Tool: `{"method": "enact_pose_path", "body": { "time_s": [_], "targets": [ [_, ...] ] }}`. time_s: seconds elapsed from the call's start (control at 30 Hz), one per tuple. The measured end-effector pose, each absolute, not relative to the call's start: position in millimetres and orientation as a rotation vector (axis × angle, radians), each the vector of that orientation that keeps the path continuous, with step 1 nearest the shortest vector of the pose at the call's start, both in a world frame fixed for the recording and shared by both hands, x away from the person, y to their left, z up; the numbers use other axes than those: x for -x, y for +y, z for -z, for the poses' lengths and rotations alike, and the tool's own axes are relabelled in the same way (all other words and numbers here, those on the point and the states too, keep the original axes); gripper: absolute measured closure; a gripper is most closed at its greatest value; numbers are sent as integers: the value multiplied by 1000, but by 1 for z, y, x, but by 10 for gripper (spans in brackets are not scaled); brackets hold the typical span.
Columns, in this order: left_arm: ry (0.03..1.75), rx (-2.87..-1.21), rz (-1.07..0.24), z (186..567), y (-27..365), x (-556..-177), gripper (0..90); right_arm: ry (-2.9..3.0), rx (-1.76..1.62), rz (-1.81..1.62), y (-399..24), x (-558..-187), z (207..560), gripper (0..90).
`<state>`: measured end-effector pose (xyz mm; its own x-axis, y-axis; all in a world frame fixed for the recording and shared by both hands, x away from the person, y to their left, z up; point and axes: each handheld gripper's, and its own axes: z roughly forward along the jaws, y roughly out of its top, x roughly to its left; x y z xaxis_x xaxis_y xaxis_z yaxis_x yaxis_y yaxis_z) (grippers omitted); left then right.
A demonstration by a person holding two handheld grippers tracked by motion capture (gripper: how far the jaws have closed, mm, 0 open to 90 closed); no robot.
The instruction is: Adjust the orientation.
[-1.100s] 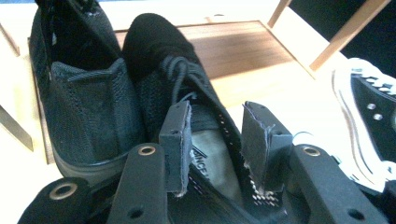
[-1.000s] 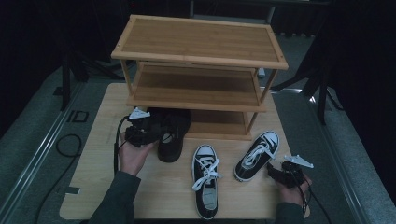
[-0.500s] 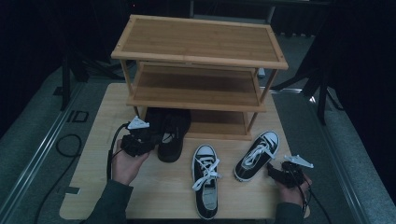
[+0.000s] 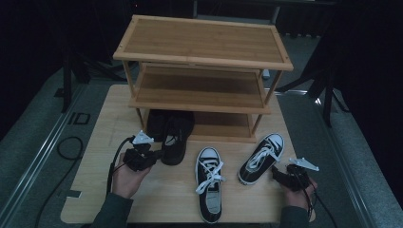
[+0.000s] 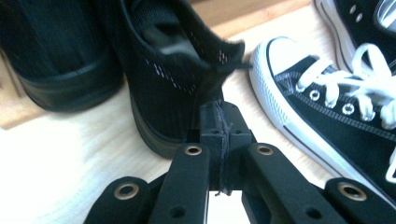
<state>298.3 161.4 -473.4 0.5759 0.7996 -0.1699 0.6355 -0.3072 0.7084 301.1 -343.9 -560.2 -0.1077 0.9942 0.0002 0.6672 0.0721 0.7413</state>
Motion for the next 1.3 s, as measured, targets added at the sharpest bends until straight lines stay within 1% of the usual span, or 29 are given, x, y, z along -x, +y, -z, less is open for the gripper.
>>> {"method": "enact_pose_path", "body": {
  "time_s": [0.6,0.87,1.13,1.3],
  "targets": [
    [1184,-2119,-168,514,143,-305,895,1832,-1645,-813,-344,-301,560,274],
    [1199,-2180,-141,524,137,-311,893,1832,-1645,-813,-344,-301,560,274],
    [1206,-2165,-144,523,138,-316,893,1832,-1645,-813,-344,-301,560,274],
    [1192,-2140,-178,514,138,-318,894,1832,-1645,-813,-344,-301,560,274]
  ]
}}
